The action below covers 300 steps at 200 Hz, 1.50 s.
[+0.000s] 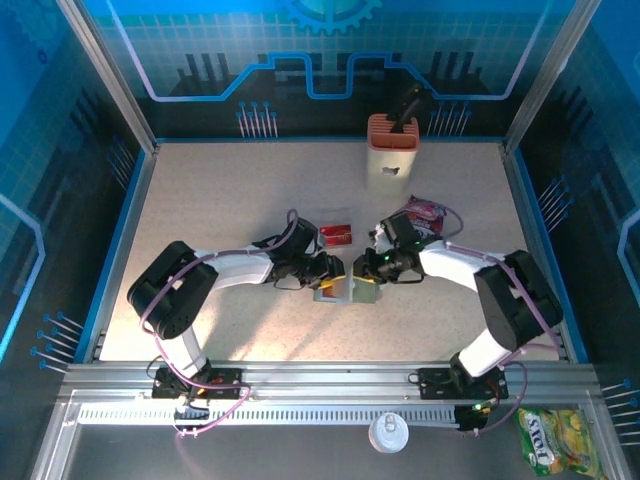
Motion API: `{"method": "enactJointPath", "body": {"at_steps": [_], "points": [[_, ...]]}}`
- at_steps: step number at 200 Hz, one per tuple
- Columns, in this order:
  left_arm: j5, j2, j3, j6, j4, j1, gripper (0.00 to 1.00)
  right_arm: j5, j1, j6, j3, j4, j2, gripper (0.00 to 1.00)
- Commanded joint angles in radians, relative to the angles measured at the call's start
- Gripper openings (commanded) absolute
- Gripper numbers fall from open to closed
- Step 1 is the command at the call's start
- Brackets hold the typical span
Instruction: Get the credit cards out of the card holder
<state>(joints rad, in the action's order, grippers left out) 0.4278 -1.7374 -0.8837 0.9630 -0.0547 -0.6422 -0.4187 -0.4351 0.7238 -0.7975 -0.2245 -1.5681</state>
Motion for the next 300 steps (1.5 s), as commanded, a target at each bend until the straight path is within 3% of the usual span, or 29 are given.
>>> {"method": "enactJointPath", "body": {"at_steps": [1, 76, 151, 261, 300], "points": [[0.034, -0.009, -0.056, -0.011, 0.005, -0.017, 0.41, 0.019, 0.062, -0.026, 0.02, -0.078, 0.071, 0.23], [0.03, -0.113, -0.183, -0.009, 0.057, -0.085, 0.47, -0.015, 0.216, -0.089, 0.089, -0.157, 0.221, 0.24], [0.075, -0.205, -0.247, 0.006, 0.043, -0.1, 0.49, -0.047, 0.236, -0.069, 0.132, -0.154, 0.283, 0.25], [-0.061, 0.036, -0.035, -0.083, 0.129, 0.016, 0.46, -0.053, -0.006, -0.011, -0.017, -0.077, 0.059, 0.25], [-0.087, 0.05, 0.006, -0.121, 0.177, 0.042, 0.43, -0.037, -0.058, 0.0, -0.056, -0.073, 0.009, 0.24]]}}
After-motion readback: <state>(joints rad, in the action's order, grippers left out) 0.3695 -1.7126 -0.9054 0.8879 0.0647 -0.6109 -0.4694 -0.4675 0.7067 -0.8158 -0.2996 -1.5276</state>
